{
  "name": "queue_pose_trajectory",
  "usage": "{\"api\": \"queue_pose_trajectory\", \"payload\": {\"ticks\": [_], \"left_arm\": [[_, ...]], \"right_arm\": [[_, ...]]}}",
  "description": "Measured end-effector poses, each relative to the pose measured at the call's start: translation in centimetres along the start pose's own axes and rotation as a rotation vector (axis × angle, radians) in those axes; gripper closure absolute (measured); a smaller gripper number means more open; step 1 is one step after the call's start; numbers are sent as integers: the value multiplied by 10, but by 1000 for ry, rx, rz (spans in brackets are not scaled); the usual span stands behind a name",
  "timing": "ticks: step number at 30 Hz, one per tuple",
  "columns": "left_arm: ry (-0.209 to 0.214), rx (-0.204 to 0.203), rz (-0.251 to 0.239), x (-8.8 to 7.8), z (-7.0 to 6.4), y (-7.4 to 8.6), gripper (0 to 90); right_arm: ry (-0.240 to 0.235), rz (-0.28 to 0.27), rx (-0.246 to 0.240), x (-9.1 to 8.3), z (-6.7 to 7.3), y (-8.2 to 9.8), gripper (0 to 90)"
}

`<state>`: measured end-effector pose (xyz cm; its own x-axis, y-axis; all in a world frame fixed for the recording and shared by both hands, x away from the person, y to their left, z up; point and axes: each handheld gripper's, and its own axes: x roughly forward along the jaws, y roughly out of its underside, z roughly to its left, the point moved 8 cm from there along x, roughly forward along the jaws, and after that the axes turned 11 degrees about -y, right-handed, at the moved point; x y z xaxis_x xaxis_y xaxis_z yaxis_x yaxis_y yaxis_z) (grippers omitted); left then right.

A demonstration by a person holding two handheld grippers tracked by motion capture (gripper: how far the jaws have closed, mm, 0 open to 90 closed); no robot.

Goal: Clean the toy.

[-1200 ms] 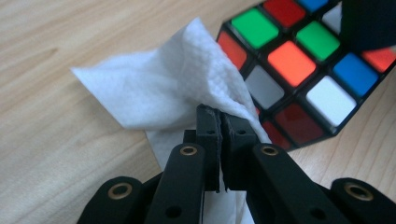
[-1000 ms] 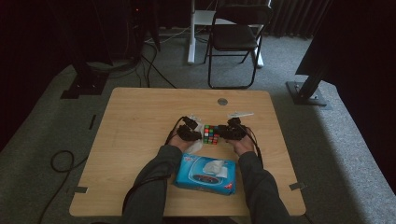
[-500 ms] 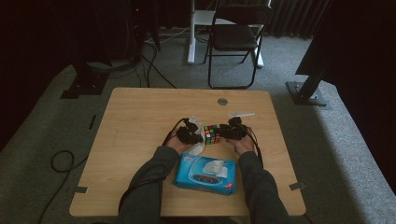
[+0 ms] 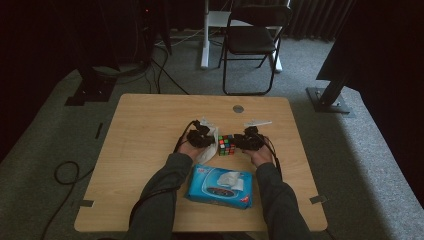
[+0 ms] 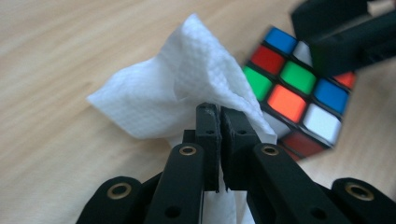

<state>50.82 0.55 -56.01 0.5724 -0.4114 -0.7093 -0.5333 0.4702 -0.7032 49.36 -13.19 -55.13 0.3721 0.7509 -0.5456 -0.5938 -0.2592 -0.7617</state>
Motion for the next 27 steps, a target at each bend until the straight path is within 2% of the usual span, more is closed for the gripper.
{"api": "queue_pose_trajectory", "payload": {"ticks": [4, 7, 15, 17, 21, 27], "left_arm": [[-48, -21, 1, 1, 8, -5, 858], [-55, -28, 5, 4, 9, -7, 851], [-55, -13, 15, 14, -1, -14, 827], [-31, -6, 14, 14, -3, -13, 830], [6, 3, 14, 10, -4, -10, 854], [48, 1, 7, 3, -9, 0, 877]], "right_arm": [[-22, 9, -24, 0, 3, 1, 598], [-30, 16, -48, 0, 5, 2, 601], [-61, 30, -70, 1, 10, 3, 598], [-71, 34, -76, 1, 11, 4, 593], [-61, 30, -68, 1, 9, 3, 571], [-13, 27, -51, 2, 5, 0, 566]]}}
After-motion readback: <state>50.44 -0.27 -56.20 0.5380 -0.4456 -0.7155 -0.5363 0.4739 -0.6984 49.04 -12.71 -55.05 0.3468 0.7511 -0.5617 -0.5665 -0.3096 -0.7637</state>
